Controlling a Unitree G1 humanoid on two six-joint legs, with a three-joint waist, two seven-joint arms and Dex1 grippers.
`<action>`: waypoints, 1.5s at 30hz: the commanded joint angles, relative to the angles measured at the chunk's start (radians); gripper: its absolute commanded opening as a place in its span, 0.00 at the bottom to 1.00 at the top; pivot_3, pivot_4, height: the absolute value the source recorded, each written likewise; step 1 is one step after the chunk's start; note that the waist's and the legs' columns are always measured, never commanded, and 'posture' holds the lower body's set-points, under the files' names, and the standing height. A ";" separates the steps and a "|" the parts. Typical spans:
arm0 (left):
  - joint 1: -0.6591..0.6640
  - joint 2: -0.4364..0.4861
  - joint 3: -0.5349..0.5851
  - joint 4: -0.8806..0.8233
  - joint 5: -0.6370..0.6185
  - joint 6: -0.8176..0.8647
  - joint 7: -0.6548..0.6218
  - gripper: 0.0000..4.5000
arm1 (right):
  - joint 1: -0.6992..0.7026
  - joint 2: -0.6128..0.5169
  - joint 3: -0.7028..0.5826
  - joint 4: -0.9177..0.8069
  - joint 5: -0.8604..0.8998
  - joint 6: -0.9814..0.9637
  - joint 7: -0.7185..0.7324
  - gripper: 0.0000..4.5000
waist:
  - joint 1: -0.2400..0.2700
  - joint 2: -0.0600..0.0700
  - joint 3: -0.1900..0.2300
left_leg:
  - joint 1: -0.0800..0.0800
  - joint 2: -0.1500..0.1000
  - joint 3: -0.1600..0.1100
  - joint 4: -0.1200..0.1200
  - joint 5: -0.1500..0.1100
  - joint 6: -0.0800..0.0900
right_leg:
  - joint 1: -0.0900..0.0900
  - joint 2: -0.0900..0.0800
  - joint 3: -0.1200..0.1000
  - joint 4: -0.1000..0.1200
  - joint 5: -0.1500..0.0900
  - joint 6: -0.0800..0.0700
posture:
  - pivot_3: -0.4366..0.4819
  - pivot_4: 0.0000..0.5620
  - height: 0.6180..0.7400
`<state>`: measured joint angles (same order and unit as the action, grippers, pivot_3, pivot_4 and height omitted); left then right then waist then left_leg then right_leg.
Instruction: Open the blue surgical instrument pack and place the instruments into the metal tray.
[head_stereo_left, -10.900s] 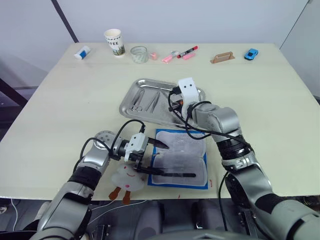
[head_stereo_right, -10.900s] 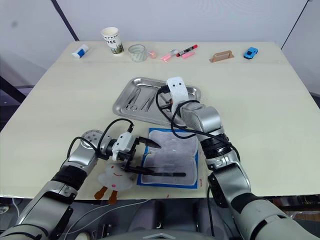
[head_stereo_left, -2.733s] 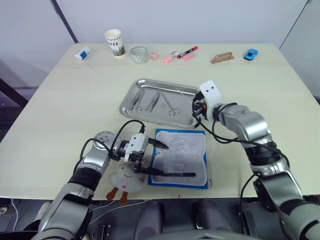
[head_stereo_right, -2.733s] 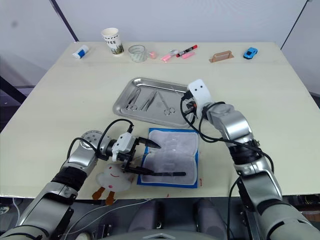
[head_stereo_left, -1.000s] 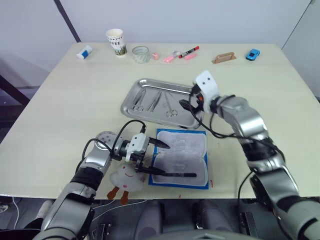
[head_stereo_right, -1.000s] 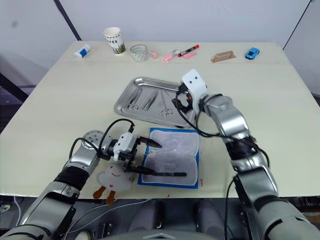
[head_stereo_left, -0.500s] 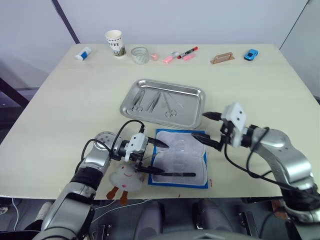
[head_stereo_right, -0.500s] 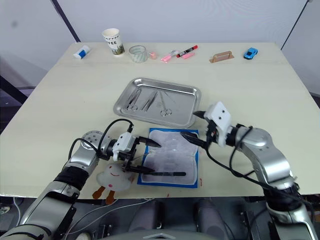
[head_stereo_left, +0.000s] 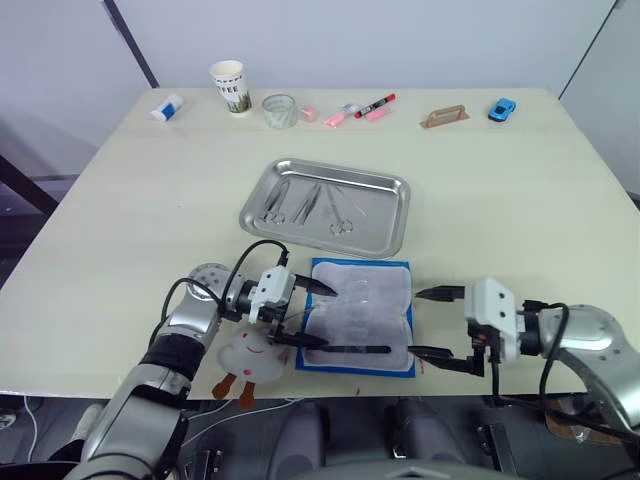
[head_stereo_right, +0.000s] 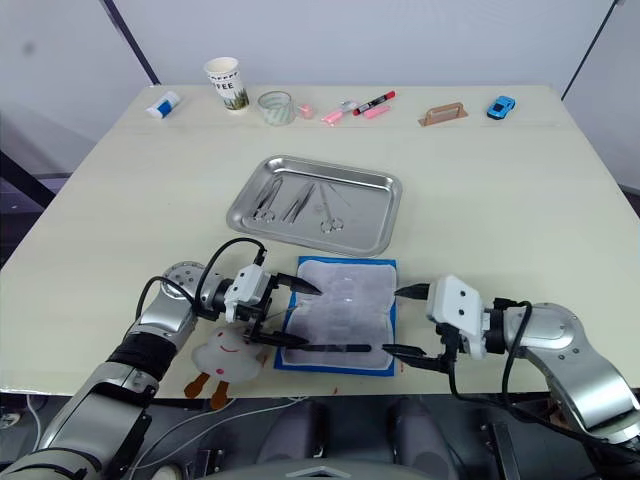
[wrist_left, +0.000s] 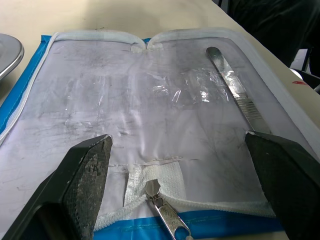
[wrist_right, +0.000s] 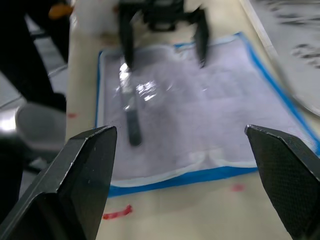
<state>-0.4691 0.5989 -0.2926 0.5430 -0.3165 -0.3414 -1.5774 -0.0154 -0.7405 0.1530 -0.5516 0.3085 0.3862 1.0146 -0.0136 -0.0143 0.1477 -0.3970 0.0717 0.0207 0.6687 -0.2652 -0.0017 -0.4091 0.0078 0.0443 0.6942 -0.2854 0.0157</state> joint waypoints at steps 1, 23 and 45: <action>0.024 0.018 -0.037 0.050 0.055 0.006 -0.037 1.00 | -0.043 0.005 0.063 0.020 -0.064 -0.046 -0.006 1.00 | 0.000 0.000 0.000 | 0.000 0.000 0.000 0.000 0.000 0.000 | 0.000 0.000 0.000 0.000 0.000 0.000 | 0.48 0.27 0.90; 0.028 0.035 -0.036 -0.002 0.047 0.045 -0.037 1.00 | -0.137 0.107 0.270 0.166 -0.222 -0.038 -0.046 0.81 | -0.001 0.000 0.000 | 0.000 0.001 0.000 0.000 0.000 0.000 | 0.000 0.001 0.000 0.000 0.001 -0.003 | 0.48 0.27 0.90; 0.029 0.035 -0.030 -0.023 0.049 0.065 -0.037 1.00 | -0.184 0.042 0.259 0.024 -0.199 0.069 -0.003 0.02 | 0.001 -0.001 -0.001 | 0.000 0.001 0.000 0.000 0.000 0.000 | 0.000 0.001 0.000 0.000 0.002 -0.003 | 0.48 0.27 0.90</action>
<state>-0.4663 0.6182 -0.2961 0.4930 -0.3153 -0.2940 -1.5770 -0.1784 -0.6860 0.4344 -0.4749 0.1067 0.4339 1.0103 -0.0125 -0.0153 0.1471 -0.3970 0.0723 0.0209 0.6692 -0.2652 -0.0017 -0.4091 0.0084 0.0446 0.6944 -0.2838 0.0126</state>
